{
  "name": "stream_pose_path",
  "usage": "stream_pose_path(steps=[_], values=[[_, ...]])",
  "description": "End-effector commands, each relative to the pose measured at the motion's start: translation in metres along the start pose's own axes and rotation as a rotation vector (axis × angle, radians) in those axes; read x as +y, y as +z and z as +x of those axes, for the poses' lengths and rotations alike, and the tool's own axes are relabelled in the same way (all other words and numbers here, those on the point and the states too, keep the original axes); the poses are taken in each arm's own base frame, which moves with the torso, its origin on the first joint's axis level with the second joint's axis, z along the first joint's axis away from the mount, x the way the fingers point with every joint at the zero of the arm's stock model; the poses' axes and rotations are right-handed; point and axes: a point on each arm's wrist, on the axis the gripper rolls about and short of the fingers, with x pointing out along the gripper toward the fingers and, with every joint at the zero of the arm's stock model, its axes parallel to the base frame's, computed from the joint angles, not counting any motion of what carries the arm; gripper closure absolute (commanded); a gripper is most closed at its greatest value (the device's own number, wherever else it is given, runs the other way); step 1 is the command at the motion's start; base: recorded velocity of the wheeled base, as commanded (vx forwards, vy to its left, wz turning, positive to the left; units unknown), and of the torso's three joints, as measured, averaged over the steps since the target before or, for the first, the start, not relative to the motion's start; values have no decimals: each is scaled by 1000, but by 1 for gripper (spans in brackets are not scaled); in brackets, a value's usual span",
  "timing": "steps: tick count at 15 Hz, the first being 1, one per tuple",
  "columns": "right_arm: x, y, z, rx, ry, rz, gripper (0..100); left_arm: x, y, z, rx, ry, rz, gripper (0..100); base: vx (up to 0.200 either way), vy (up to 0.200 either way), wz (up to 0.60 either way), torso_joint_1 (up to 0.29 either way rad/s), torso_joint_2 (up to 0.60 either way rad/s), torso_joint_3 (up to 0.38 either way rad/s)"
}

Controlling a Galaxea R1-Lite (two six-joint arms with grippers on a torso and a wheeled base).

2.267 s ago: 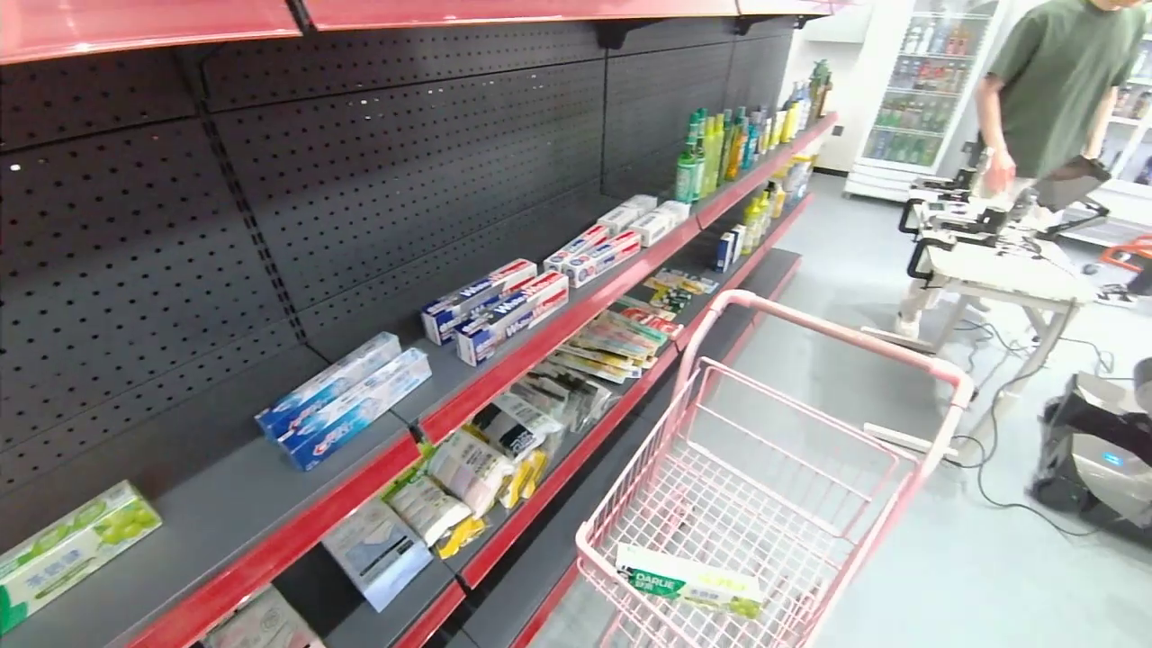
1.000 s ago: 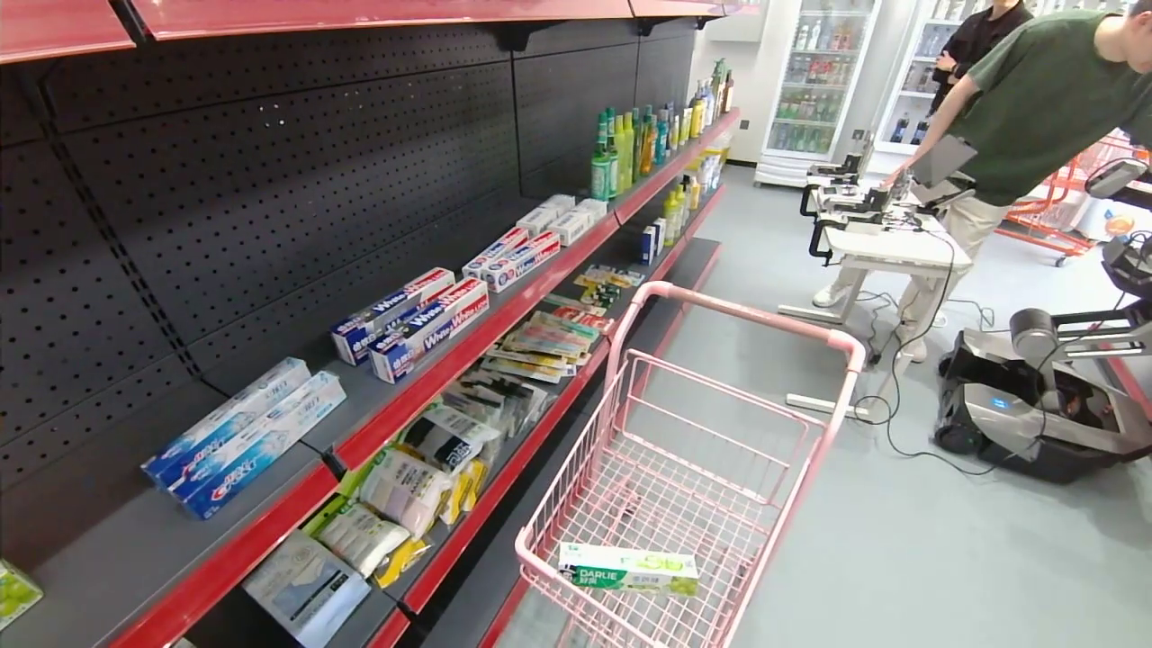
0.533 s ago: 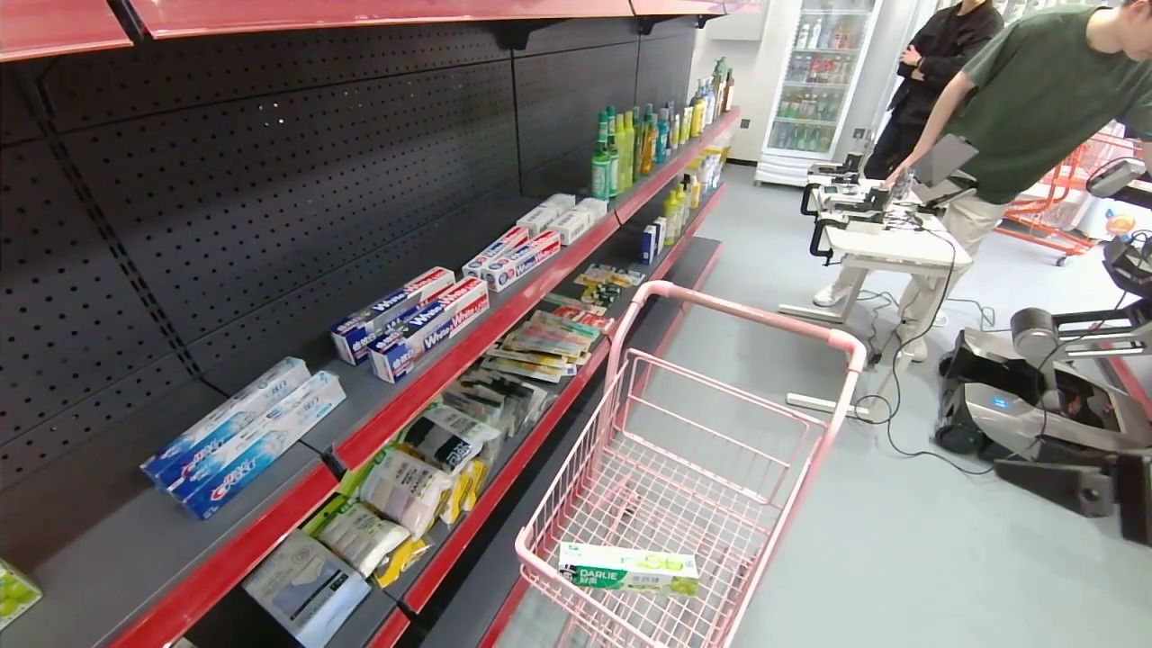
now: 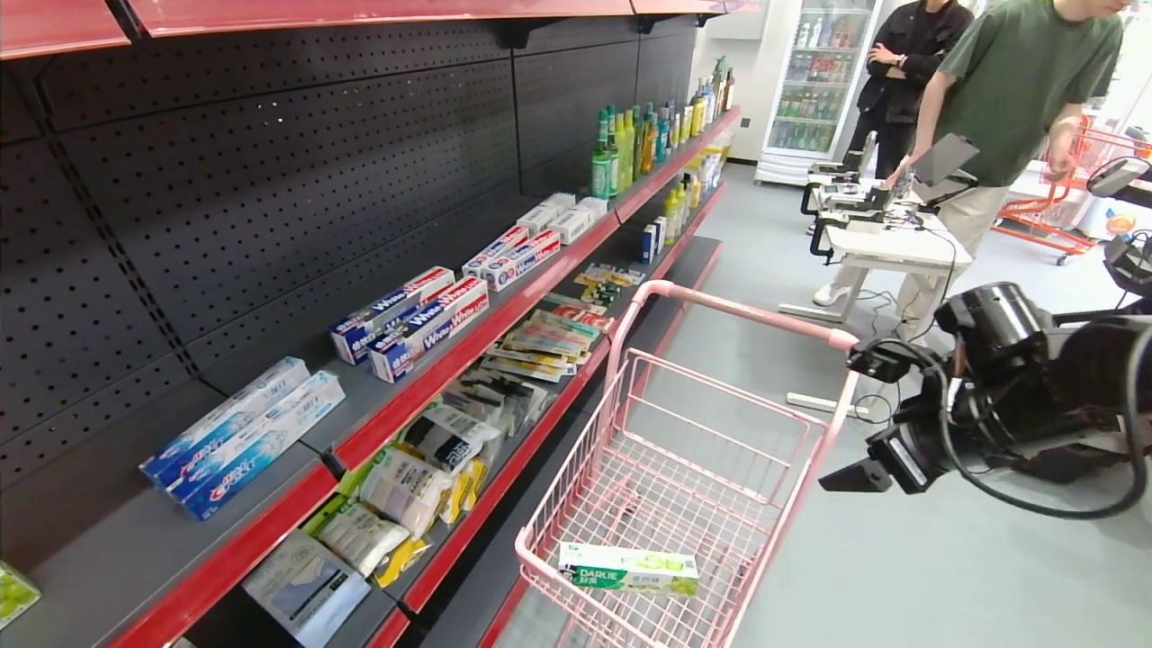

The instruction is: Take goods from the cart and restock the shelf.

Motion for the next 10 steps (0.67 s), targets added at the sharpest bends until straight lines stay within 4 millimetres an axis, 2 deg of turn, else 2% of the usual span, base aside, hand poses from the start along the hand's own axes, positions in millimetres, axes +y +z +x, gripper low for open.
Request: stream_pose_path(steps=[1,3,6,7,8,9,10], values=[[-7,21,64,44,101,-107,0,0,0,0,0,0,0,0,0,0,0,0,0,0],[-6,39,95,41,118,-147,0,0,0,0,0,0,0,0,0,0,0,0,0,0],[8,44,129,59,131,-191,0,0,0,0,0,0,0,0,0,0,0,0,0,0],[15,47,138,46,128,-211,0,0,0,0,0,0,0,0,0,0,0,0,0,0],[15,47,138,46,128,-211,0,0,0,0,0,0,0,0,0,0,0,0,0,0],[30,52,163,32,25,-255,0,0,0,0,0,0,0,0,0,0,0,0,0,0],[35,55,170,35,-22,-275,0,0,0,0,0,0,0,0,0,0,0,0,0,0]])
